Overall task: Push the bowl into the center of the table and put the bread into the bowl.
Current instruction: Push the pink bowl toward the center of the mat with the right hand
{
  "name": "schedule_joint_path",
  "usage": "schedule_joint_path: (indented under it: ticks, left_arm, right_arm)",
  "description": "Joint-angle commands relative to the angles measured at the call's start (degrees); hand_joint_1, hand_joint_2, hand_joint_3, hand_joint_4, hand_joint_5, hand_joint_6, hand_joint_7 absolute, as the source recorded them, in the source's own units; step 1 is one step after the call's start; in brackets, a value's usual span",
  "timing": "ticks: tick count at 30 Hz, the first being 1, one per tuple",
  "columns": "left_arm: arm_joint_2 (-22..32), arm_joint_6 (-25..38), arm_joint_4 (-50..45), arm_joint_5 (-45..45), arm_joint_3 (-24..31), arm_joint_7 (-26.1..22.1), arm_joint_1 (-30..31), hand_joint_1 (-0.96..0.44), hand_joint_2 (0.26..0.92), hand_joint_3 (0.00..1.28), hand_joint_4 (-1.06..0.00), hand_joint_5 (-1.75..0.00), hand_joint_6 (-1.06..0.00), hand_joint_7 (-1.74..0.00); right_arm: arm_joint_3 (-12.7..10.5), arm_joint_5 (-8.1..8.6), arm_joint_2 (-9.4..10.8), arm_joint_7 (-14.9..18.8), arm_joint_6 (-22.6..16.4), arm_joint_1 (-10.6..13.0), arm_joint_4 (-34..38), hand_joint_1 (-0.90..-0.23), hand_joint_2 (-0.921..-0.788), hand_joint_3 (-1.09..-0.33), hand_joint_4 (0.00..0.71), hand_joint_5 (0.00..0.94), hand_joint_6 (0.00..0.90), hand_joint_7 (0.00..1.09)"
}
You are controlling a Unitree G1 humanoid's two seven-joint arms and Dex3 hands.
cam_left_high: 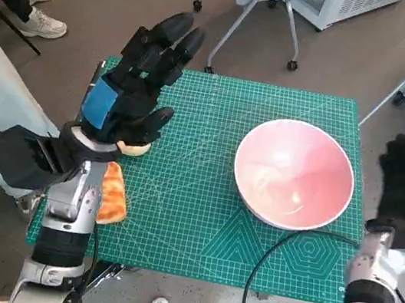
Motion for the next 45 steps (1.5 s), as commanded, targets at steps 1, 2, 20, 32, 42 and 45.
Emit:
schedule_joint_path:
  ticks: [1,2,20,32,42,45]
  left_arm:
    - [0.6,-0.7,-0.2,0.0,0.3,0.0,0.3,-0.69,0.921,0.44,-0.12,-0.01,0.0,-0.5]
    - [0.7,-0.7,-0.3,0.0,0.4,0.0,0.4,-0.7,0.921,0.44,-0.12,-0.01,0.0,-0.5]
    - [2.3,-2.9,-1.1,0.9,1.1,0.0,2.2,-0.7,0.921,0.49,-0.12,0.0,0.0,-0.42]
    - [2.9,-3.3,-2.1,0.6,1.7,0.4,4.0,-0.71,0.921,0.48,-0.11,0.0,0.0,-0.39]
    - [3.0,-3.2,-2.4,0.6,1.8,0.7,4.5,-0.71,0.921,0.48,-0.11,0.0,0.0,-0.39]
    - [3.1,-3.0,-3.1,0.6,2.0,1.1,5.1,-0.71,0.921,0.48,-0.11,0.0,0.0,-0.39]
  right_arm:
    - [-1.6,1.35,2.4,0.3,3.0,0.9,1.1,-0.562,-0.921,-0.922,0.112,0.006,0.163,0.21]
    - [-2.0,1.67,2.9,0.6,3.6,0.7,1.2,-0.563,-0.921,-0.92,0.112,0.005,0.162,0.21]
    - [-5.0,3.62,9.1,1.5,9.2,-3.3,1.5,-0.574,-0.921,-0.889,0.113,0.003,0.178,0.21]
    - [-6.3,4.42,12.1,2.0,10.1,-6.5,1.6,-0.577,-0.921,-0.87,0.132,0.009,0.183,0.21]
    - [-7.2,4.53,12.9,2.6,10.6,-7.4,1.6,-0.588,-0.921,-0.844,0.138,0.008,0.186,0.21]
    - [-6.9,4.23,13.9,2.6,11.1,-8.4,1.8,-0.588,-0.921,-0.842,0.139,0.007,0.188,0.21]
